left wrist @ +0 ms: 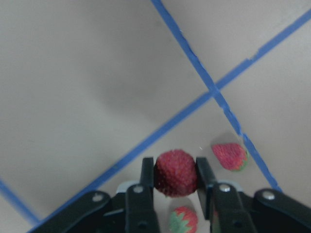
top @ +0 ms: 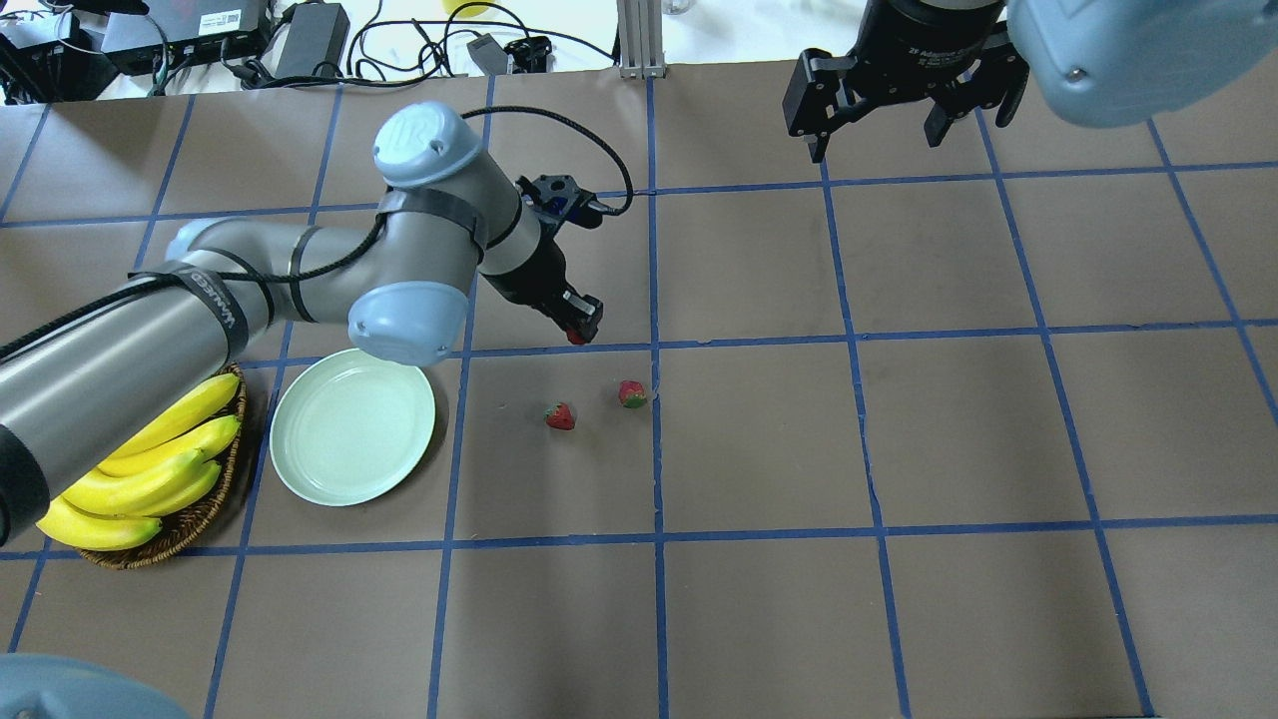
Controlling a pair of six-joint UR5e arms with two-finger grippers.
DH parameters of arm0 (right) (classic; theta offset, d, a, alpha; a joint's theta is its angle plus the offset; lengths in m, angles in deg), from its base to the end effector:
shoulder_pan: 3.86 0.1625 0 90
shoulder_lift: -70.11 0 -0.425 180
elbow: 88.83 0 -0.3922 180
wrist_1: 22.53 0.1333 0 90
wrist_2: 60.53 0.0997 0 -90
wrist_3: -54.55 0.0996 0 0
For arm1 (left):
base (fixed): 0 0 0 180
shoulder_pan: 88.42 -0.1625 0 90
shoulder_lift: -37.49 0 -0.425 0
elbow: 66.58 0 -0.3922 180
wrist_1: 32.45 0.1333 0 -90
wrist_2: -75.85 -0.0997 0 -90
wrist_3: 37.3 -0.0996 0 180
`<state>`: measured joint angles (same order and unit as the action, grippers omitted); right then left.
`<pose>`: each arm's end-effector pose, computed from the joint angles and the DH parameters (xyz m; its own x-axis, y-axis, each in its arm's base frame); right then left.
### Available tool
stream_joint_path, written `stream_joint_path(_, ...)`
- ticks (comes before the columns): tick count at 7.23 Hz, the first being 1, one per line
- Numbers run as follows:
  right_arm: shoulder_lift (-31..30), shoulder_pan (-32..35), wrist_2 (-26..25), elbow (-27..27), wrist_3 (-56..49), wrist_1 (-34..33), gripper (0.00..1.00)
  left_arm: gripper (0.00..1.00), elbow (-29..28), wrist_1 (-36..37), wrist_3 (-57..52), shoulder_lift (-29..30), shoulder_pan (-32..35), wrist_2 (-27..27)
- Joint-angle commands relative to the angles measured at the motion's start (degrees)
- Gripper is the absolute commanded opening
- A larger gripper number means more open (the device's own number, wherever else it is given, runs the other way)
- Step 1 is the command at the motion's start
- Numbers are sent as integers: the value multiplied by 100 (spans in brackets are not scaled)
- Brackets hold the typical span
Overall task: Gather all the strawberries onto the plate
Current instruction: 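Lift the strawberry, lower it onto the green plate and open the left gripper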
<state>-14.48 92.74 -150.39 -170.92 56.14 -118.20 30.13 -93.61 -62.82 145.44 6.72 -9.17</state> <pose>0.1953 -0.5258 0.5183 -0.9961 -0.0880 -0.0064 -0.0862 0.9861 -0.1420 -0.1946 -0.5790 0.3115 -0.8564 0.5142 0.0467 0.5079 0.8552 -0.1031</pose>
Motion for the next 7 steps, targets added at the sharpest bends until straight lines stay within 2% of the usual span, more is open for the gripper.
stream_joint_path(1, -5, -17, 83, 70, 35, -360, 100, 0, -73, -185, -49, -125, -896, -506)
stream_joint_path(4, 12, -26, 83, -26, 44, -434, 100, 0, 803, -177, -23, -29, -2312, -489)
stream_joint_path(7, 12, -26, 92, -26, 61, -530, 100, 0, 1140, -203, 1142, -11, -2395, -419)
